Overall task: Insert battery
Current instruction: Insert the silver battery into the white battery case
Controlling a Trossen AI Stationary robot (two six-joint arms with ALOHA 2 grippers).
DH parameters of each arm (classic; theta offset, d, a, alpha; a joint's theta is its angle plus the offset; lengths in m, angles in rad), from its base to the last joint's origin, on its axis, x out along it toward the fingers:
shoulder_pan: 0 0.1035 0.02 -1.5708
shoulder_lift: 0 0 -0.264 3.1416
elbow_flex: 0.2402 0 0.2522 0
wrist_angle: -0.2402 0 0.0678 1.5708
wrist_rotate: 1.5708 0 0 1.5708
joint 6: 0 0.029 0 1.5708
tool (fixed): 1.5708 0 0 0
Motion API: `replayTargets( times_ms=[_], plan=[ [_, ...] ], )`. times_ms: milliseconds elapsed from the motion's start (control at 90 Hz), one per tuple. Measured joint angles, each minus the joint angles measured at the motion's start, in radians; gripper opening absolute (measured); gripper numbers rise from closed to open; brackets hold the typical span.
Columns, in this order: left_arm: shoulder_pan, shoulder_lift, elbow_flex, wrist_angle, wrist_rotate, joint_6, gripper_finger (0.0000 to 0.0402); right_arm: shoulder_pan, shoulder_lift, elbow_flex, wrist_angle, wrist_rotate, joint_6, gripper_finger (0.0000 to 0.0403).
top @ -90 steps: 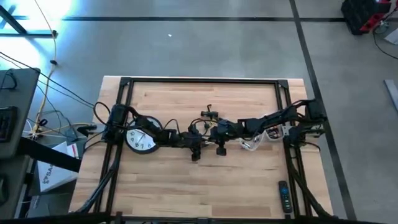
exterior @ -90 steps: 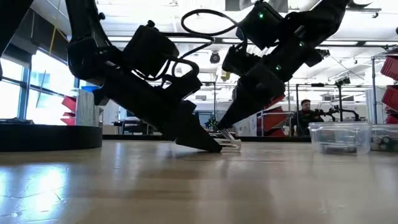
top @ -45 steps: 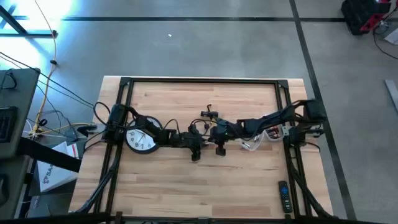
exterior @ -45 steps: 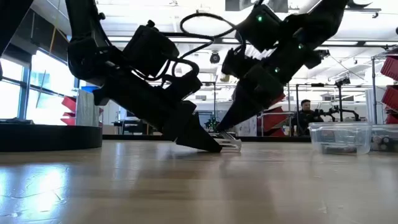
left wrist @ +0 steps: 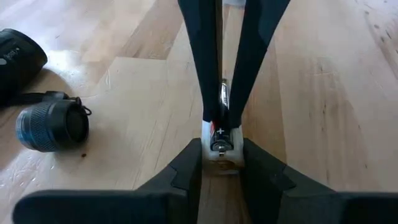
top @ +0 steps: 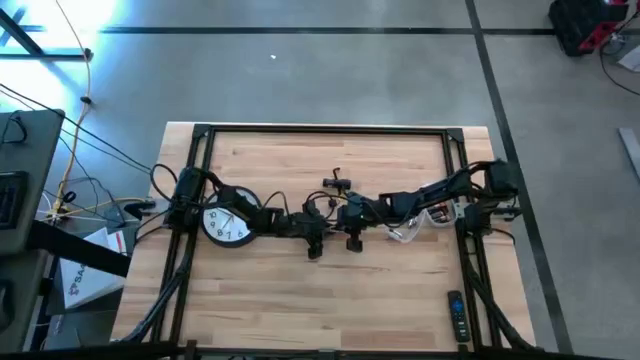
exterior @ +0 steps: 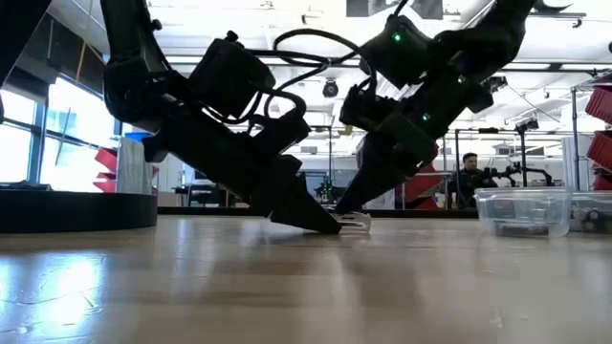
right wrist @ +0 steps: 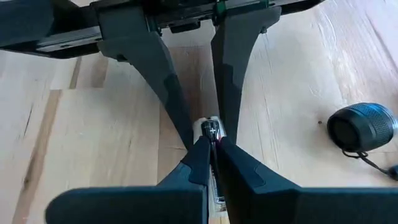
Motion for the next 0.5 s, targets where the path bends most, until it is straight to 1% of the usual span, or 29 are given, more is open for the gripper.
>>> replayTargets(
  times_ms=[356,500],
  plan=[
    [0.000,0.000,0.000,0.000,-0.001,0.001,0.0070,0.002,-0.007,0.000,-0.011,-0.003,0.029,0.0000],
    [0.000,0.000,0.000,0.001,-0.001,0.001,0.0070,0.002,-0.009,0.032,-0.057,-0.004,0.011,0.0000]
  ],
)
